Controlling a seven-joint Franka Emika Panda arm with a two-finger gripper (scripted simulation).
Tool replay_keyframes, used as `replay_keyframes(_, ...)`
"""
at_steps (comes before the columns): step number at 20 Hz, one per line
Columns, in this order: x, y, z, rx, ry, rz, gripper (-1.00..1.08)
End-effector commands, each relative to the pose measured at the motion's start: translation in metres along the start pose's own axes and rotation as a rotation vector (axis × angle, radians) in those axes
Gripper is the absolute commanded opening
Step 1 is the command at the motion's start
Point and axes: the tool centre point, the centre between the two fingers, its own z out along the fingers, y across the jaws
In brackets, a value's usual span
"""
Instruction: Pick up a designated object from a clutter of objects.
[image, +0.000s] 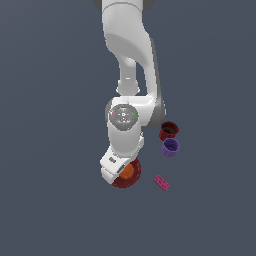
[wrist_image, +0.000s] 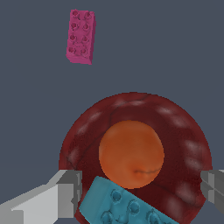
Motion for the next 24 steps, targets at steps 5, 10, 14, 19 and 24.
replay_keyframes(5, 0.0, 0.0, 0.006, 0.0, 0.0, -0.001, 1.0)
replay_keyframes(10, 0.0, -0.001, 0.031, 0.0, 0.0, -0.003, 1.0)
replay_keyframes(14, 0.0, -0.001, 0.047, 0.0, 0.001, -0.004, 1.0)
replay_keyframes(19, 0.0, 0.0, 0.051, -0.001, 0.001, -0.005, -1.0)
replay_keyframes(24, 0.0, 0.0, 0.051, -0.001, 0.001, -0.005, -1.0)
